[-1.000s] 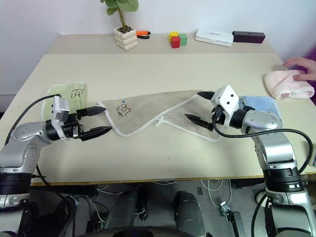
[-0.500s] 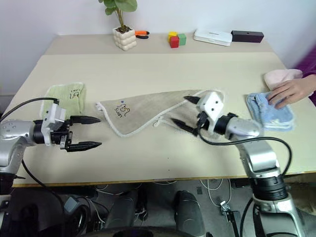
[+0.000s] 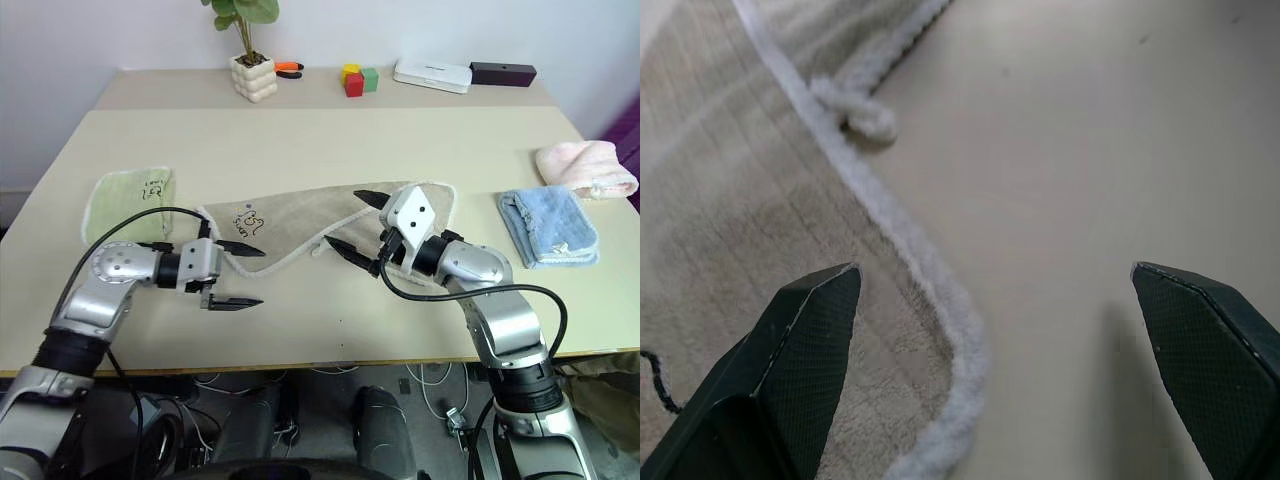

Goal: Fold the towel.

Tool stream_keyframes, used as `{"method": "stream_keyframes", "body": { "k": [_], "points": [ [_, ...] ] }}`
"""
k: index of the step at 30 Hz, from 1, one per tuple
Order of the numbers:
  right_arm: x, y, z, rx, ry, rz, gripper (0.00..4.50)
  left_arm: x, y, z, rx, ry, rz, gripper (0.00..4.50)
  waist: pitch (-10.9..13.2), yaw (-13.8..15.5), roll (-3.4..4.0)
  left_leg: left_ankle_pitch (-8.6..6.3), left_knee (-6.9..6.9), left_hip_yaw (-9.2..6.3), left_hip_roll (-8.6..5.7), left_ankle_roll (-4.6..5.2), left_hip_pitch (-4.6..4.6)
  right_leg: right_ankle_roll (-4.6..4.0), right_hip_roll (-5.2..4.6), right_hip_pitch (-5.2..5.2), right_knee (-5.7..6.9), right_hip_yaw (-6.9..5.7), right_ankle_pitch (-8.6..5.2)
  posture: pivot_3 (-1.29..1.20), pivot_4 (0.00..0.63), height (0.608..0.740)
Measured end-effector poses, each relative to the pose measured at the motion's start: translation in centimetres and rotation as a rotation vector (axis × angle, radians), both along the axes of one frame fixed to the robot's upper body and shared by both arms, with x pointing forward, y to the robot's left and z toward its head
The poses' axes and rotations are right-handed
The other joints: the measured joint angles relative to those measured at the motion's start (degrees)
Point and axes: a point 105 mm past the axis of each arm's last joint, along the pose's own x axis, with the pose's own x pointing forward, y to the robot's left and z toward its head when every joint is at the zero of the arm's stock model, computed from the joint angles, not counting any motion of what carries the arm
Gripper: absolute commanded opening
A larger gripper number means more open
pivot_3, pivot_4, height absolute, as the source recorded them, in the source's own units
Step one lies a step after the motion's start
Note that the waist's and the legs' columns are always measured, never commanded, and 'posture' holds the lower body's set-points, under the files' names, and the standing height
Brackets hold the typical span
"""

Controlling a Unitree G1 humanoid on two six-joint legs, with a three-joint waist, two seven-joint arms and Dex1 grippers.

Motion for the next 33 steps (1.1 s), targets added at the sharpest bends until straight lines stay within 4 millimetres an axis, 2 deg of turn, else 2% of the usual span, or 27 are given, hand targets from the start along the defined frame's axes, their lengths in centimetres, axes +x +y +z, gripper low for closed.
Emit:
{"method": "stream_keyframes", "body": {
  "k": [4,5,6,13,19,21,24,26,30,33],
  "points": [
    [-0.5,0.0,-0.3,0.021,0.003,-0.031,4.50,1.8,0.0,0.4,0.019,-0.026,0.031,4.42,0.0,0.2,-0.01,0.00,0.03,-0.10,-0.01,0.01,0.00,-0.01,-0.01,0.06,-0.01,-0.02,-0.01,0.00,0.150,0.740],
    [-0.7,-0.1,-0.6,0.021,0.010,-0.042,4.50,2.2,0.0,0.5,0.021,-0.013,0.043,3.89,0.0,0.2,-0.01,-0.01,0.03,-0.09,-0.02,0.03,0.00,0.00,-0.01,0.06,-0.01,-0.01,0.00,0.00,0.150,0.740],
    [-0.8,-0.2,-0.8,0.021,0.013,-0.052,4.50,2.4,0.0,0.3,0.021,0.005,0.049,3.61,0.0,0.1,0.00,-0.02,0.03,-0.08,-0.02,0.04,0.00,0.00,-0.02,0.06,-0.01,0.00,0.00,0.00,0.150,0.740],
    [-1.0,-0.6,-0.5,0.027,-0.001,-0.095,4.50,1.8,-0.9,-0.8,-0.009,0.169,0.052,0.13,-0.1,0.2,0.11,-0.02,0.07,-0.17,0.01,0.04,0.13,-0.08,-0.04,0.20,-0.01,-0.01,-0.05,0.00,0.150,0.740],
    [-0.8,-1.0,-0.4,0.023,-0.013,-0.130,4.50,2.0,-0.8,-0.6,-0.013,0.192,0.073,0.02,-0.2,0.1,0.10,-0.02,0.06,-0.17,0.00,0.05,0.15,-0.14,-0.04,0.22,-0.01,-0.01,-0.09,0.00,0.150,0.740],
    [0.1,-1.7,-0.4,0.010,-0.026,-0.185,4.50,2.0,-0.7,-0.5,-0.039,0.225,0.090,0.02,-0.2,0.0,0.09,-0.02,0.07,-0.17,0.00,0.05,0.15,-0.13,-0.04,0.21,-0.01,-0.01,-0.08,0.00,0.150,0.740],
    [4.1,-4.8,-0.7,-0.045,-0.040,-0.419,4.50,1.4,0.2,-0.1,-0.085,0.289,0.108,0.02,-0.1,-0.5,0.09,-0.01,0.07,-0.10,-0.01,0.05,0.11,-0.12,-0.04,0.13,0.00,0.00,-0.08,0.00,0.150,0.740],
    [6.2,-7.3,-1.6,-0.073,0.002,-0.567,4.50,1.0,0.9,1.2,-0.154,0.333,0.130,0.02,-0.1,-0.7,0.10,0.05,0.02,-0.11,0.00,-0.05,0.04,0.00,-0.02,0.06,0.05,-0.01,-0.01,0.00,0.150,0.740],
    [8.6,-9.7,-2.9,-0.174,0.034,-0.700,4.50,0.4,2.4,3.4,-0.191,0.322,0.151,0.02,-0.1,-1.4,0.17,0.16,-0.04,-0.04,-0.04,-0.25,0.02,0.04,-0.02,0.02,0.08,0.01,-0.03,0.00,0.150,0.740],
    [10.1,-11.7,-2.8,-0.289,0.009,-0.778,4.50,-0.1,3.6,3.2,-0.184,0.311,0.191,0.02,-0.1,-1.7,0.19,0.17,-0.05,0.01,-0.04,-0.25,0.04,0.05,-0.02,0.01,0.07,0.03,-0.03,0.00,0.150,0.740]
  ]
}}
